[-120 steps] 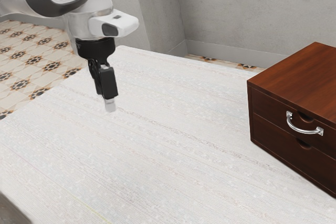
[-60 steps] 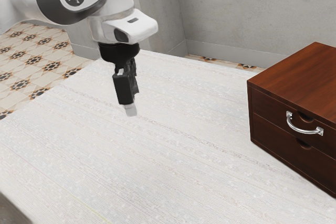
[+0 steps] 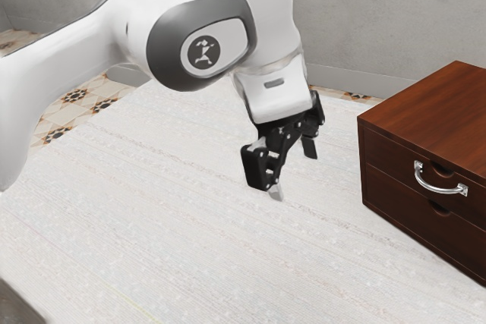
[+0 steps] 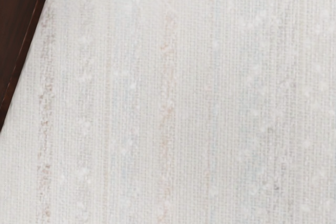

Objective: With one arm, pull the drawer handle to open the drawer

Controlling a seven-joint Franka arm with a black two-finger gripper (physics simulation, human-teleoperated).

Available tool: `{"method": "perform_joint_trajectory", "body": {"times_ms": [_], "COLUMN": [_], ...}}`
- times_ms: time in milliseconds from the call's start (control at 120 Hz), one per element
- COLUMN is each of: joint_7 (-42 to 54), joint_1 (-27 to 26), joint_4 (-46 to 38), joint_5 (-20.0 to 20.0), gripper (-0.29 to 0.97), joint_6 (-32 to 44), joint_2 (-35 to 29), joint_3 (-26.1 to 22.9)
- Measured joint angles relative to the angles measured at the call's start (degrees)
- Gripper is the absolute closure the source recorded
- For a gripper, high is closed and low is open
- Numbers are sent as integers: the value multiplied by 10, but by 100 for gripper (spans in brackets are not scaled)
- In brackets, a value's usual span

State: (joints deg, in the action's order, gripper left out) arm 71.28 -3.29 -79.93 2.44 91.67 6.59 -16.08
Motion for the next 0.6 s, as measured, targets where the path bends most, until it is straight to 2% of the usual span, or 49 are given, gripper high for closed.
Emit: {"method": "perform_joint_trajectory", "body": {"times_ms": [167,417,600], "joint_7": [48,98,123], "joint_1": [-18,-39,-51], "joint_4": [-2,5,15], "joint_5": [12,1,-3], "gripper": [3,32,42], "joint_6": [70,147,202], "joint_2": [23,54,86], "joint_3": [-1,-1,-2]}}
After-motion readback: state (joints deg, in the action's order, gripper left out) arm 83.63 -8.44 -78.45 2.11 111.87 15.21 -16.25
